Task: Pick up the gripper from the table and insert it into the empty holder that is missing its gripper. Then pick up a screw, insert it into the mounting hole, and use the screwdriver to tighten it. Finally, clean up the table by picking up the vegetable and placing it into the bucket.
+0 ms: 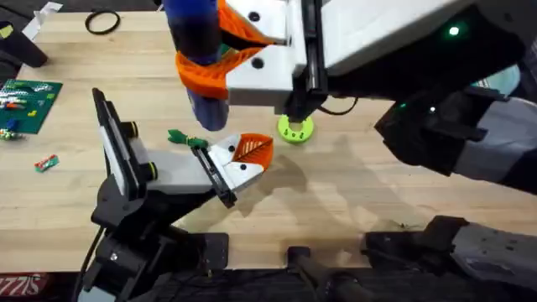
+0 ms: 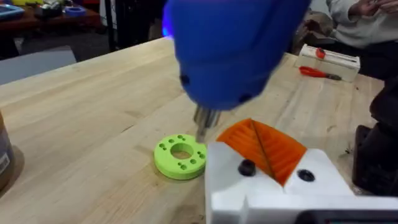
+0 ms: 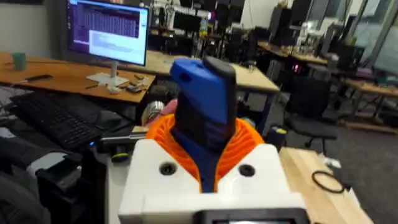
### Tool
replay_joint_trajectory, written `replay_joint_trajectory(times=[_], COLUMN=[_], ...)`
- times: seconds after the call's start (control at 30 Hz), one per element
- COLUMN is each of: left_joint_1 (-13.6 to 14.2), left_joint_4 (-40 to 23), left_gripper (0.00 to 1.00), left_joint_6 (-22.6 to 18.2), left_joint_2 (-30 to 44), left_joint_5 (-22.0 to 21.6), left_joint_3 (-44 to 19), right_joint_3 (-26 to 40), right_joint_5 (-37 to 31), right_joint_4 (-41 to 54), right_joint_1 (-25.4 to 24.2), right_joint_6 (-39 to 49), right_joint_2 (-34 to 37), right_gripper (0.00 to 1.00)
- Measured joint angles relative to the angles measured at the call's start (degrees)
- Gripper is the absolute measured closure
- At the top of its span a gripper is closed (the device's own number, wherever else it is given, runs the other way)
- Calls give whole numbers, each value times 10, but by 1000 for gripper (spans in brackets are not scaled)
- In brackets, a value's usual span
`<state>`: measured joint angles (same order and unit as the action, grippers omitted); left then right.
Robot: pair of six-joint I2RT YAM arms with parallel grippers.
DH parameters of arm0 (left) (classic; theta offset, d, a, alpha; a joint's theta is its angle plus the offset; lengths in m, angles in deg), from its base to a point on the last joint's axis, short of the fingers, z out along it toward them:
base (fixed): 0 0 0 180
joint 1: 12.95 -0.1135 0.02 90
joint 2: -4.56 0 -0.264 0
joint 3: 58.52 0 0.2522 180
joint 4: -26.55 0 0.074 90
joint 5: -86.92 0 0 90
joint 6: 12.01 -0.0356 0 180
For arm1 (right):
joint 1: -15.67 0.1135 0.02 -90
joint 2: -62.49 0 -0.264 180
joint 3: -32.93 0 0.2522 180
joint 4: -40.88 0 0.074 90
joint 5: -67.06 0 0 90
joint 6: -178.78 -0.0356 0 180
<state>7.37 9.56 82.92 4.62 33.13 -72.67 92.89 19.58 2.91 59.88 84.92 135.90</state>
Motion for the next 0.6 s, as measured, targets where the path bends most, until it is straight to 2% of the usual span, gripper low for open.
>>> replay_joint_trajectory(times=[0.3, 0.6], left_joint_1=[0, 0], left_joint_4=[0, 0], left_gripper=[991, 991], left_joint_6=[0, 0], left_joint_2=[0, 0], left_joint_5=[0, 0], left_joint_3=[0, 0], right_joint_3=[0, 0], right_joint_5=[2, 24], right_joint_4=[-5, 33], right_joint_1=[-4, -42], right_joint_6=[-36, -89], right_joint_2=[0, -12], right_gripper=[935, 935])
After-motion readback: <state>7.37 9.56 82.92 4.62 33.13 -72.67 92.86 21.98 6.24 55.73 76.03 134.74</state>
